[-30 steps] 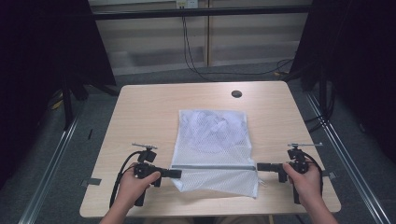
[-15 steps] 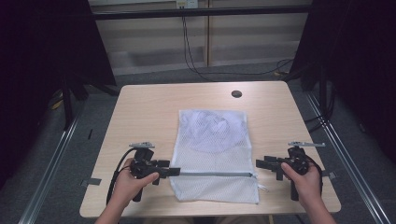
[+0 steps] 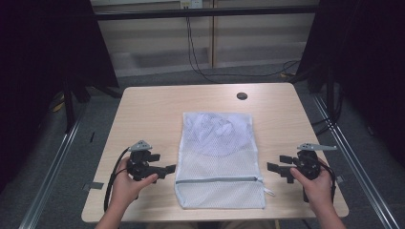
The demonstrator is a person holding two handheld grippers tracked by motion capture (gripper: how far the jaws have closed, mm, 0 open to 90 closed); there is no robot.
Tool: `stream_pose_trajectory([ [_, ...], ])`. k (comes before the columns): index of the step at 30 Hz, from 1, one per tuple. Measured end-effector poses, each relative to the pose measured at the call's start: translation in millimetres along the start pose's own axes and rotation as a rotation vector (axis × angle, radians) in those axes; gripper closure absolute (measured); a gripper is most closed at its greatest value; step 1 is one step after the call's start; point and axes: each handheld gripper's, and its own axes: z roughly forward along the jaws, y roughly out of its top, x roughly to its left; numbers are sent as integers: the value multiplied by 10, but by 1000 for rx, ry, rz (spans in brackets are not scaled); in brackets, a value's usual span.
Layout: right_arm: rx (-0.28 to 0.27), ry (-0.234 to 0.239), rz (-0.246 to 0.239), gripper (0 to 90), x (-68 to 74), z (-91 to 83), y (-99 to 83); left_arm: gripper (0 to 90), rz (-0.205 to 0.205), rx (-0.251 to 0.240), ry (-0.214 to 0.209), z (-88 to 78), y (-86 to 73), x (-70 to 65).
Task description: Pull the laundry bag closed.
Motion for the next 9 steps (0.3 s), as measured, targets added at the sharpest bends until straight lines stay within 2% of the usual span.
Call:
stream_pose_trajectory([
  [9,-2,-13,-19,195,-17,-7,1,100,-9,-7,28,-8,-15,55],
])
